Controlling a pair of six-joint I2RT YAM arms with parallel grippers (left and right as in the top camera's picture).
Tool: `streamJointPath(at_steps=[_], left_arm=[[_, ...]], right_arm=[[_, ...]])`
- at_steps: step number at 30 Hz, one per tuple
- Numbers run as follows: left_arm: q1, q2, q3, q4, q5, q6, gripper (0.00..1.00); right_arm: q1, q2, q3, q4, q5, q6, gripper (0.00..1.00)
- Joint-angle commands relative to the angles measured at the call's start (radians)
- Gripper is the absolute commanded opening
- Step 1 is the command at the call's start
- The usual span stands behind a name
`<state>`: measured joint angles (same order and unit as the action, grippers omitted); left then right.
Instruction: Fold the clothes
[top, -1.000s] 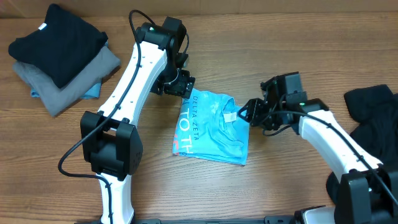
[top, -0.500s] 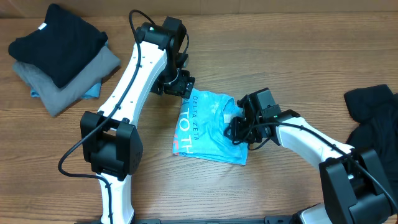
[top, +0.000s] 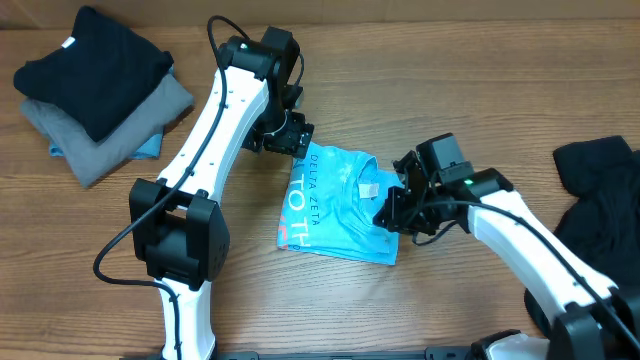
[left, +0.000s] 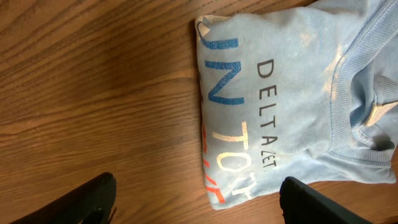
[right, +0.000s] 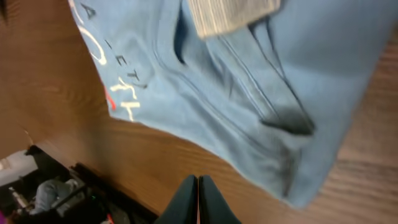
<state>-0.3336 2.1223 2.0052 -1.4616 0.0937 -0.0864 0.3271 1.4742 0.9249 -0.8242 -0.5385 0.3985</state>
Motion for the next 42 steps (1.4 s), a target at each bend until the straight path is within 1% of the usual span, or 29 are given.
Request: streamJointPath(at_steps=[1,3,4,5,9,13,14,16,18,20,23,25,26,32,35,39,42], left_arm=[[0.003,-0.017,0.0,0.005,0.01,0.028,0.87],[0.003,-0.017,0.0,0.008,0.01,0.028,0.87],[0.003,-0.017,0.0,0.01,0.011,0.028,0.88],[0.003,-0.017,0.0,0.012,0.011,0.028,0.88],[0.004,-0.017,0.0,0.014,0.011,0.027,0.88],[0.006,-0.017,0.0,0.016,0.011,0.028,0.88],[0.006,-0.017,0.0,0.016,0.011,0.028,0.89],[0.006,-0.017,0.0,0.016,0.011,0.029,0.89],[0.006,-0.017,0.0,0.016,0.011,0.032,0.89],[0.006,-0.017,0.0,0.016,0.011,0.032,0.89],[0.006,-0.017,0.0,0.021,0.011,0.032,0.9],[0.007,-0.017,0.0,0.023,0.011,0.032,0.9],[0.007,-0.017,0.0,0.023,0.011,0.032,0.9],[0.007,-0.017,0.0,0.023,0.011,0.043,0.9],[0.007,-0.017,0.0,0.023,0.011,0.042,0.9],[0.007,-0.017,0.0,0.023,0.011,0.042,0.91],[0.007,-0.017,0.0,0.023,0.011,0.042,0.91]], right_arm=[[-0.004,0.0,0.0,-0.025,0.098,0.019,0.27],[-0.003,0.011,-0.028,0.01,0.143,0.016,0.4],[-0.003,0.022,-0.047,0.042,0.15,0.015,0.45],[-0.003,0.03,-0.063,0.074,0.149,0.013,0.48],[-0.003,0.09,-0.129,0.227,0.141,0.013,0.54],[0.0,0.16,-0.143,0.339,0.087,-0.01,0.54],[0.004,0.179,-0.143,0.37,0.066,-0.012,0.54],[0.011,0.203,-0.142,0.413,0.034,-0.014,0.49],[0.016,0.211,-0.142,0.421,0.014,-0.019,0.31],[0.016,0.209,-0.142,0.418,-0.024,-0.068,0.21],[0.006,0.204,-0.14,0.417,-0.068,-0.074,0.15],[-0.002,0.196,-0.129,0.393,-0.07,-0.074,0.06],[-0.006,0.19,-0.122,0.375,-0.07,-0.074,0.04],[-0.033,0.064,-0.075,0.216,-0.066,-0.077,0.04],[-0.038,0.0,-0.074,0.127,-0.041,-0.032,0.04],[-0.038,-0.009,-0.074,-0.003,0.027,-0.013,0.04],[-0.037,0.0,-0.086,-0.047,0.052,-0.005,0.04]])
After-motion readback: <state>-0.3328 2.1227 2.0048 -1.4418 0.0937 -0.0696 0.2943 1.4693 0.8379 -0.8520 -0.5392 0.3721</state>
